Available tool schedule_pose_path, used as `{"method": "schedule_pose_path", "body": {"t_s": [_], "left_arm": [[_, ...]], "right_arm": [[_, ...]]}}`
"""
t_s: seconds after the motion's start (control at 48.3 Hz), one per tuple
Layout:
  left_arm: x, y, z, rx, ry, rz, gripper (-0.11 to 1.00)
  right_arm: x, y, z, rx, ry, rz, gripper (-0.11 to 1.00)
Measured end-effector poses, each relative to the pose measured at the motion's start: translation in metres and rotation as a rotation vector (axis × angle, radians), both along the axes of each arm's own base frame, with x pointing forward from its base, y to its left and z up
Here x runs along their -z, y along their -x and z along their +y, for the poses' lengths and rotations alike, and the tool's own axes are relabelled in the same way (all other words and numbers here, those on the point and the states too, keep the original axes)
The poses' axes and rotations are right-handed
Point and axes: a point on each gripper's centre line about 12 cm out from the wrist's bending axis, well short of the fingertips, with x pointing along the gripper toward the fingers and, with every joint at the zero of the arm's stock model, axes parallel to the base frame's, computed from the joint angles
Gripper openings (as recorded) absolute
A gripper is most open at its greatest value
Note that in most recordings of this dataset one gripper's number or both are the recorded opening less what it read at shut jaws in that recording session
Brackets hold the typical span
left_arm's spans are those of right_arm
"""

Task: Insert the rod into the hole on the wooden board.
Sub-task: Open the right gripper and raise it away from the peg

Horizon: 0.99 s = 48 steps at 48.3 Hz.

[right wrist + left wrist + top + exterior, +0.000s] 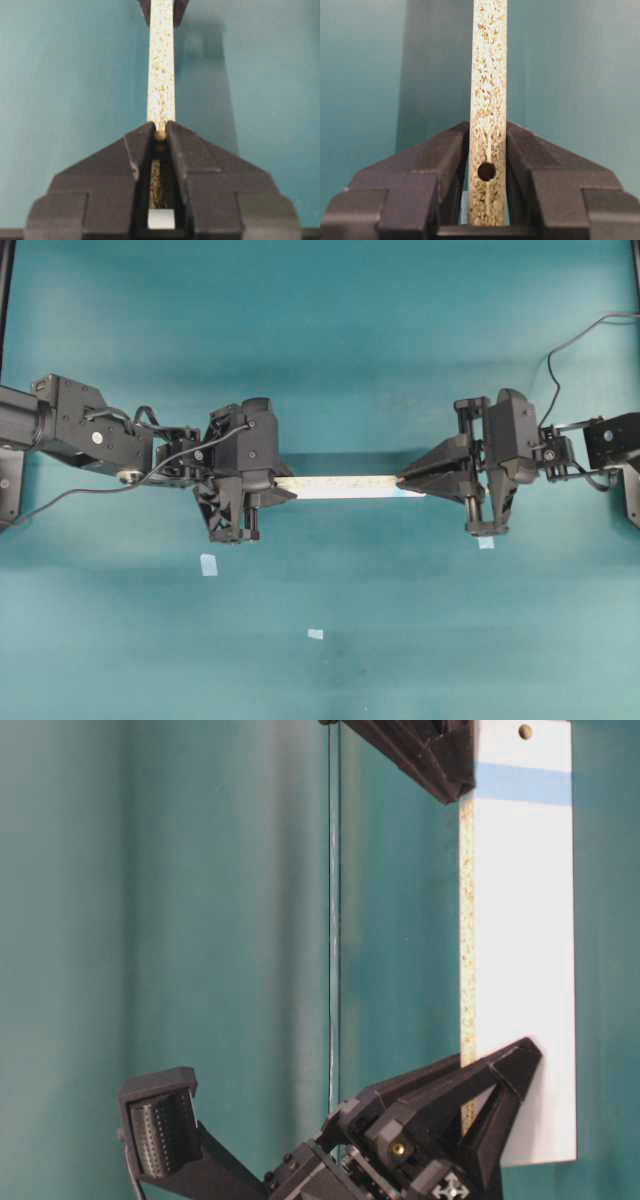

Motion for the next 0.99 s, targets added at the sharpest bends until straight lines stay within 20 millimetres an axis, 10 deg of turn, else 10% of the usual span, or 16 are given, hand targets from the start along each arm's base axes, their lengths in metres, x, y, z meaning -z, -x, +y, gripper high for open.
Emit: {"method": "schedule_pose_path", "body": {"t_s": [0.207, 0.455, 0.931, 0.993], "left_arm": [[0.000, 0.000, 0.000, -0.001, 0.001, -0.002, 0.31], [0.000, 0.000, 0.001, -0.002, -0.001, -0.002, 0.31], [0.000, 0.000, 0.001, -0.001, 0.000, 0.002, 0.32], [-0.001, -0.001, 0.000, -0.001, 0.000, 0.000, 0.45]], "right_arm": [[-0.004, 0.000, -0.001, 0.004, 0.010, 0.019, 0.13], [-0.015, 0.005, -0.005, 0.022, 0.030, 0.072, 0.75], [-0.046, 0.008, -0.006, 0.032, 0.039, -0.011, 0.77], [-0.046, 0.009, -0.005, 0.030, 0.039, -0.012, 0.77]]}}
